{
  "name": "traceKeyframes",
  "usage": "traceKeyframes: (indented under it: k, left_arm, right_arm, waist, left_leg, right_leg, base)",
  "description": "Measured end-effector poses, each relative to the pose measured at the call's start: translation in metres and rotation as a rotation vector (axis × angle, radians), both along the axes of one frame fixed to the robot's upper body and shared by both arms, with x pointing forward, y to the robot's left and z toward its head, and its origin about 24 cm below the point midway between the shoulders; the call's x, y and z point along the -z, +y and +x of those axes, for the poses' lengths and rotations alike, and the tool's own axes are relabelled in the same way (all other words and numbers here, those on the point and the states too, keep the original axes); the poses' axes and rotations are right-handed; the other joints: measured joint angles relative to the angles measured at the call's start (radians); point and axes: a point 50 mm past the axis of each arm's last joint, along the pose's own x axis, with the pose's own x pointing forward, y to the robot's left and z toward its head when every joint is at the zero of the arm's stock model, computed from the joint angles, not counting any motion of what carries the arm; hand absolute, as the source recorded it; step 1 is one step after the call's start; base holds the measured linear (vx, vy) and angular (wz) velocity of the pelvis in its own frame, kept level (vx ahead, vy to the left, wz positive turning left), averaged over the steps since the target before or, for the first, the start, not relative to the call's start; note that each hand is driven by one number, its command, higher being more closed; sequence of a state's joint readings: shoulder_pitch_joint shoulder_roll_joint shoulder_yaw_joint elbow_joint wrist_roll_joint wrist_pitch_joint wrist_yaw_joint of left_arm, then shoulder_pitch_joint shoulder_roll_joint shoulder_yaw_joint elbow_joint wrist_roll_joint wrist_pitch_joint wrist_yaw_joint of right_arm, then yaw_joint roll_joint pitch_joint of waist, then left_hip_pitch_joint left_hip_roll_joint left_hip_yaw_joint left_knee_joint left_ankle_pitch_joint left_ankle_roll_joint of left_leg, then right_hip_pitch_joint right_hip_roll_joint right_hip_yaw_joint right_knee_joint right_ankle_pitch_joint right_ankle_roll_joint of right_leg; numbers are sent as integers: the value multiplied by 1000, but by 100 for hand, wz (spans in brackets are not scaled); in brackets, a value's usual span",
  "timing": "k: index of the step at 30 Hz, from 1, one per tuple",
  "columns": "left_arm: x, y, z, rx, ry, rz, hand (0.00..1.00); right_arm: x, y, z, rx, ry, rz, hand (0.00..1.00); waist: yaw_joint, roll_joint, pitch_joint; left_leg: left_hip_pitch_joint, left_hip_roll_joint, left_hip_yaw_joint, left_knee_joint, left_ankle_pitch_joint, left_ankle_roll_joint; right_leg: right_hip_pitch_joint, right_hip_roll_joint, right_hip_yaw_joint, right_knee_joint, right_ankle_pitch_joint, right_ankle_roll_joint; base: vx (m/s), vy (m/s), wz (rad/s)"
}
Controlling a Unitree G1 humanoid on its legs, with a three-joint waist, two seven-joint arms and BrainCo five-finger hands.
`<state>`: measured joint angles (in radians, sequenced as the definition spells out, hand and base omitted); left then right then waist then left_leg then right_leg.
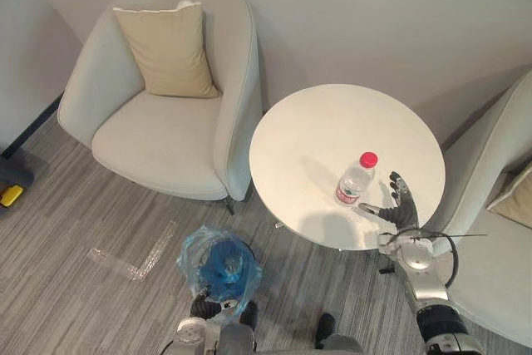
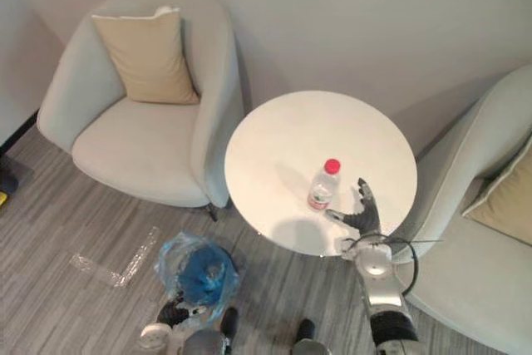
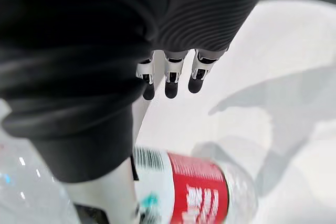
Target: Gather rubbish on tea table into small bin, then transfer packed bag to large trash can.
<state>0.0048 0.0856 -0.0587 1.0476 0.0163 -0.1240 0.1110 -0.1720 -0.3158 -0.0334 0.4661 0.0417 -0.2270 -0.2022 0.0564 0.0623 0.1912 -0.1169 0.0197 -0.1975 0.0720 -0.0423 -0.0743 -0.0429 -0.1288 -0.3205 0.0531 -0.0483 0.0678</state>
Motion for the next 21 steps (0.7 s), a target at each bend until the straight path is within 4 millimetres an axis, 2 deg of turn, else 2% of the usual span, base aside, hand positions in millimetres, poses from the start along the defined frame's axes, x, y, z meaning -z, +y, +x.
traceKeyframes:
  k: [2, 7, 11, 12, 15, 21]
  left_arm:
    - [-2, -2, 4, 1, -14, -3, 0]
    - [-4, -8, 10, -23, -45, -19, 0]
    - [-8, -9, 15, -24, -78, -22, 0]
    - [-8, -9, 16, -27, -81, -25, 0]
    - [-9, -10, 18, -39, -88, -34, 0]
    - [-9, -13, 18, -45, -90, -45, 0]
  right_arm:
    - [0, 1, 5, 4, 4, 4, 0]
    - [-24, 7, 25, 10, -89, 46, 0]
    - [-30, 12, 31, 8, -117, 79, 0]
    - [-32, 13, 33, 11, -124, 90, 100]
    - [-41, 16, 39, 10, -156, 99, 100]
    - [-47, 17, 42, 32, -182, 124, 100]
  waist:
    - [7, 6, 16]
    - [21, 35, 44]
    - [37, 33, 60]
    - [41, 33, 61]
    - [42, 32, 63]
    - [46, 33, 63]
  left_leg:
    - [-2, 0, -6, 0, 9, -5]
    - [-47, -1, -5, -10, 40, -13]
    - [-63, -1, -4, -29, 58, -20]
    - [-67, -1, -4, -37, 65, -21]
    - [-95, -5, -4, -40, 76, -24]
    - [-99, -12, -5, -43, 79, -24]
  right_leg:
    - [-2, -1, -4, 11, -1, -1]
    - [-89, -19, 1, 96, -23, -4]
    - [-145, -32, 9, 165, -46, -4]
    - [-159, -36, 10, 179, -50, -5]
    - [-204, -47, 15, 214, -60, -4]
    - [-213, -55, 15, 223, -62, -3]
  base:
    - [-50, -2, 17]
    - [-84, 6, 2]
    - [-114, -9, 0]
    - [-95, -17, 2]
    - [-74, -10, 1]
    - [0, 0, 0]
